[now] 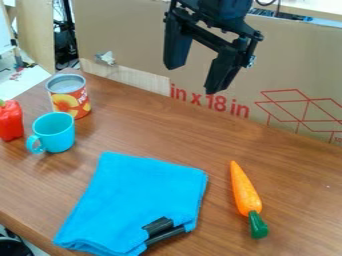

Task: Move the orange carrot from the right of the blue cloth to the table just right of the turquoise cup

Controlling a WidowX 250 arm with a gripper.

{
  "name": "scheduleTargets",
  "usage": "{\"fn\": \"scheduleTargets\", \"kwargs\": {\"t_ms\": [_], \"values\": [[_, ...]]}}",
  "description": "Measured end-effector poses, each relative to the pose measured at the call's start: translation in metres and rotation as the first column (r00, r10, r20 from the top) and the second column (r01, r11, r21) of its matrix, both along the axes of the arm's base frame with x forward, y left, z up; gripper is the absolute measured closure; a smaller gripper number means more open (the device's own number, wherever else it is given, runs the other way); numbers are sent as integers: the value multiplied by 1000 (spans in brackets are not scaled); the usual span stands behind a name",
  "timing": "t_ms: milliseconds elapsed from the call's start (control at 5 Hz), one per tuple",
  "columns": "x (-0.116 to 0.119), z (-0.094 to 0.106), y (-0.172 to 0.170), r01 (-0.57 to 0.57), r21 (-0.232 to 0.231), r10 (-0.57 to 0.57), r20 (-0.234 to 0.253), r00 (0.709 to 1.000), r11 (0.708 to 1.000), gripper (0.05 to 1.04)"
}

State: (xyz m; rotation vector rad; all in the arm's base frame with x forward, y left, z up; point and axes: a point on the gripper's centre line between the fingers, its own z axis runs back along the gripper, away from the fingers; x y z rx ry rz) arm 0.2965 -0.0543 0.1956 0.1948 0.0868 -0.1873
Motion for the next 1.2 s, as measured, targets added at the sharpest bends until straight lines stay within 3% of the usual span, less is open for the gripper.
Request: {"fn": "scheduleTargets", "kwargs": {"t_ms": [200, 400, 600, 800, 1000, 1200], "values": [[0, -11, -1, 2, 5, -2, -37, 999, 1000, 83], [12, -14, -14, -3, -45, 5, 32, 999, 999, 83], [23, -18, -36, -98, -83, 110, 150, 983, 992, 83], [26, -38, -50, -240, -113, 259, 213, 942, 964, 83], [27, -66, -56, -288, -132, 309, 191, 932, 949, 83], [23, -90, -57, -349, -166, 378, 199, 904, 922, 83]]}}
